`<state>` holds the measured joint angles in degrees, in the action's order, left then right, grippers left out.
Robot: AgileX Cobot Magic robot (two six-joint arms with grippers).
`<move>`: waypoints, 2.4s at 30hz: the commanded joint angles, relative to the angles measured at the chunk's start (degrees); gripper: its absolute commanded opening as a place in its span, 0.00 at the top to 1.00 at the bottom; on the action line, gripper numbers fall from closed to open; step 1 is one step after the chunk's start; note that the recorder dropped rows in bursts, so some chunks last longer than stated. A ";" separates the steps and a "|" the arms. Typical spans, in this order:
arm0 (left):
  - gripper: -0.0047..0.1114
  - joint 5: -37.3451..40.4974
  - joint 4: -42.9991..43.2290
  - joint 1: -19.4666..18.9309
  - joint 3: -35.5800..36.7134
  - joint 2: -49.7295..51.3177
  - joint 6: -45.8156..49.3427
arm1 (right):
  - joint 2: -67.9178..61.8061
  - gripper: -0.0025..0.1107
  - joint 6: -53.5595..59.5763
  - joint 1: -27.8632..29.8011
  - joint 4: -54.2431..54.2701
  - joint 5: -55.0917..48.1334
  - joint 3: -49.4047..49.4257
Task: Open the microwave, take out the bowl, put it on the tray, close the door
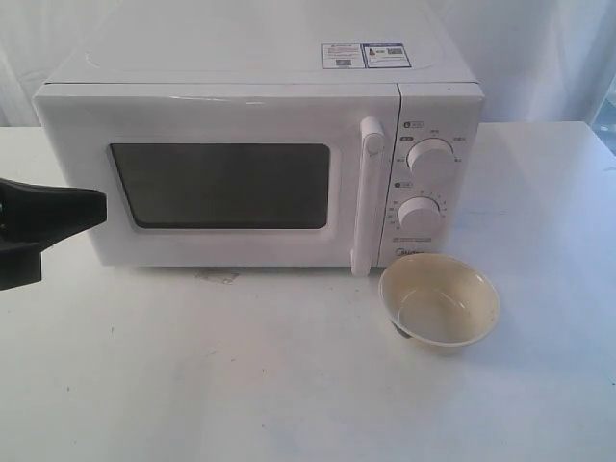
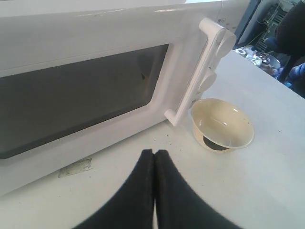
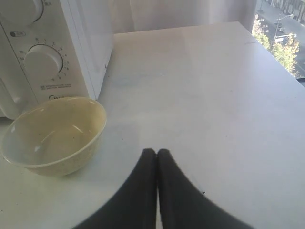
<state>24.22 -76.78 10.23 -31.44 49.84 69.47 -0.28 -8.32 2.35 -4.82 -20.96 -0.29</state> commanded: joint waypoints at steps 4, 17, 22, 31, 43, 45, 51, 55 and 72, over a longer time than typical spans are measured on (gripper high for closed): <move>0.96 0.64 -0.76 0.42 0.38 -0.50 -0.21 | 0.28 0.98 0.69 0.52 0.15 0.77 0.29; 0.96 0.63 -0.76 0.42 0.38 -0.50 -0.09 | 0.28 0.98 0.69 0.52 0.15 0.77 0.29; 0.96 0.63 -0.76 0.42 0.38 -0.50 -0.09 | 0.28 0.98 0.69 0.52 0.15 0.77 0.29; 0.96 0.63 -0.76 0.42 0.38 -0.50 -0.09 | 0.28 0.98 0.69 0.52 0.15 0.77 0.29; 0.96 1.11 0.13 0.42 1.44 -14.71 -0.30 | 0.28 0.98 0.69 0.52 0.15 0.77 0.29; 0.96 1.00 0.26 0.42 2.79 -18.98 -0.30 | 0.28 0.98 0.69 0.52 0.15 0.77 0.29; 0.96 0.38 2.82 0.42 7.43 -29.68 -0.30 | 0.28 0.98 0.69 0.52 0.15 0.77 0.29; 0.96 0.12 3.58 0.42 10.69 -36.38 -0.82 | 0.28 0.98 0.69 0.52 0.15 0.77 0.29; 0.96 -6.28 5.23 0.42 19.72 -47.00 -6.21 | 0.28 0.98 0.69 0.52 0.15 0.77 0.29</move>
<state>19.29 -70.60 10.23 -12.97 3.20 65.08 -0.28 -8.32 2.35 -4.61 -20.86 -0.29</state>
